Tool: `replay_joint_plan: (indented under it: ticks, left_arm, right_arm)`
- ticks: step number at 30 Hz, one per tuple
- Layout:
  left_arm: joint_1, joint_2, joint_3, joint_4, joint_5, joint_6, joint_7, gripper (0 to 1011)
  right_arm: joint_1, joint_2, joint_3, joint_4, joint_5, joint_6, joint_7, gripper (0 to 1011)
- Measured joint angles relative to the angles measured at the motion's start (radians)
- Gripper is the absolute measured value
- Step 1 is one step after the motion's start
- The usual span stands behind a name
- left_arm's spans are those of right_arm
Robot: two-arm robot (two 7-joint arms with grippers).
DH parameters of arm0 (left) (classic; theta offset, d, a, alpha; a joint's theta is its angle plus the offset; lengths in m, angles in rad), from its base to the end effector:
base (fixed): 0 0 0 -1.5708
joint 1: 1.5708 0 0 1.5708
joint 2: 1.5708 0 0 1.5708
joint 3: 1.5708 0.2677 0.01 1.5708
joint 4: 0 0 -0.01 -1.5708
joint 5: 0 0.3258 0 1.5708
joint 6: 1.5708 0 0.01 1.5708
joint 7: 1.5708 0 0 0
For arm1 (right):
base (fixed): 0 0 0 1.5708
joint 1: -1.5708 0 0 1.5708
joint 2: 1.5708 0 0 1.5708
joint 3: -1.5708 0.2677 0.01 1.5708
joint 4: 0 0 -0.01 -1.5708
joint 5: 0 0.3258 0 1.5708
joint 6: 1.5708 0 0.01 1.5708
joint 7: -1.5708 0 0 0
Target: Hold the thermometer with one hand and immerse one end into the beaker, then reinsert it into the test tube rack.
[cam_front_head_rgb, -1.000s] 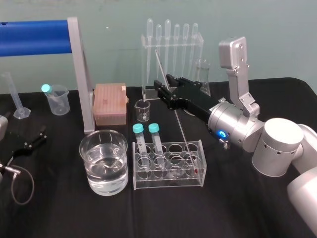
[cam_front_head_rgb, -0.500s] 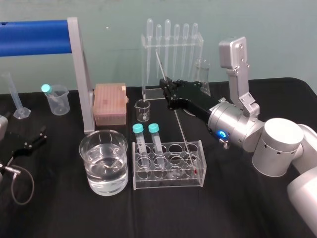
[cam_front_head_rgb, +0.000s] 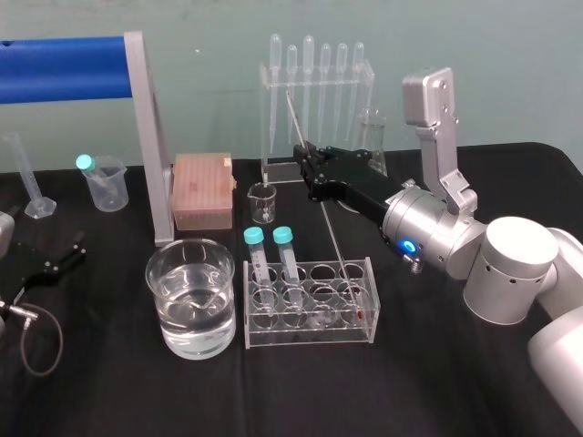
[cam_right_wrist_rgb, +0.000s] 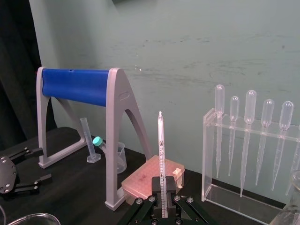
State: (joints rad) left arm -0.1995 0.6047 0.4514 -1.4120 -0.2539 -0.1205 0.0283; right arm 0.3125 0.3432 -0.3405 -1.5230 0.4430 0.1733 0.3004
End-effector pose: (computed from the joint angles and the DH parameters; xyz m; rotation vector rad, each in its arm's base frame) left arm 0.3705 0.0655 -0.2876 0.3045 -0.2850 1.2480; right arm 0.4064 0.0097 -0.2019 -0.0083 0.0404 -0.9611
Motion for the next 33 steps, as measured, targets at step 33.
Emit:
replay_joint_plan:
  ticks: [33]
  left_arm:
    - [0.000,0.000,0.000,0.000,0.000,0.000,0.000,1008]
  right_arm:
    - [0.051,0.012,0.067,-0.108,0.192,-0.227,0.160,56]
